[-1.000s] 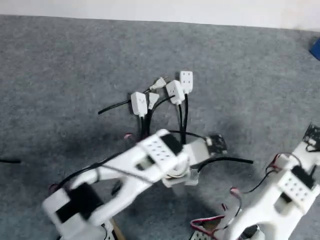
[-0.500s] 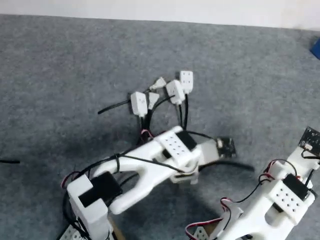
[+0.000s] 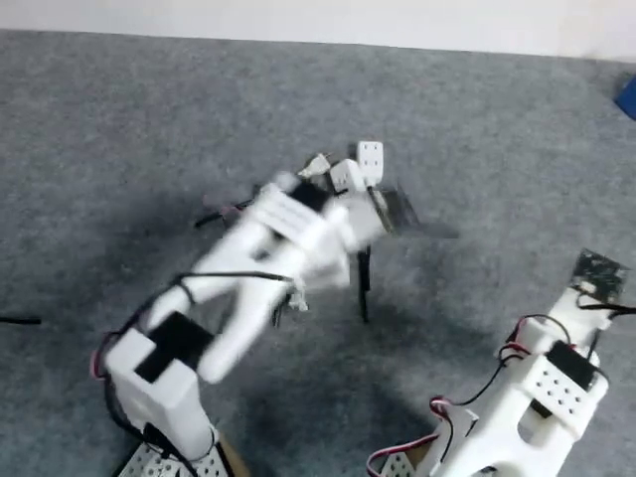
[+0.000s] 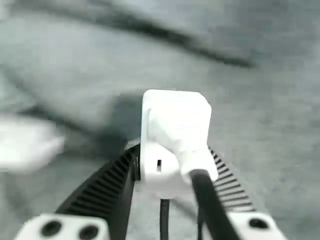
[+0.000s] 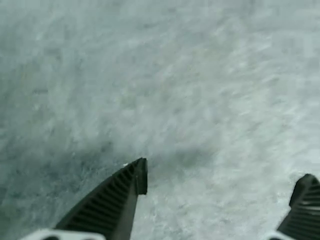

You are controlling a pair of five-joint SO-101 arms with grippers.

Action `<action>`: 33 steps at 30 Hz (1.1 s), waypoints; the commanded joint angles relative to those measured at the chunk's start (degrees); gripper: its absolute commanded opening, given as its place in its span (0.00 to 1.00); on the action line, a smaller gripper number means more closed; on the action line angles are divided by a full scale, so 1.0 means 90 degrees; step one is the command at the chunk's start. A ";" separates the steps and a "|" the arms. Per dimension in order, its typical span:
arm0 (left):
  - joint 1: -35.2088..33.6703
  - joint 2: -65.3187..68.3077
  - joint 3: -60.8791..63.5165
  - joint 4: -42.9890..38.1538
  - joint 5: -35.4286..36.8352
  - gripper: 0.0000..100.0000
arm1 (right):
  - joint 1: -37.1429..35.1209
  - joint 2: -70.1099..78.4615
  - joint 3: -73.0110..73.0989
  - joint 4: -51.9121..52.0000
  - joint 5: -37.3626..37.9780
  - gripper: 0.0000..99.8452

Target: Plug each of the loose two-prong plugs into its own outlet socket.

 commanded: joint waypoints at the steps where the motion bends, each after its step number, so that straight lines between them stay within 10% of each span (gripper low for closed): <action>1: -0.1919 -0.0112 -0.1929 0.0527 -0.0088 0.00 | -0.0523 -0.0122 0.0132 -0.0112 0.0049 0.42; 15: -0.7634 0.0747 -0.3336 -0.1621 -0.0078 0.00 | -0.1734 -0.0161 0.0874 -0.0444 0.0010 0.42; 33: -0.8708 0.6618 -0.8855 -0.1709 -0.0078 0.01 | -0.1753 -0.0142 0.1050 -0.0620 -0.0156 0.42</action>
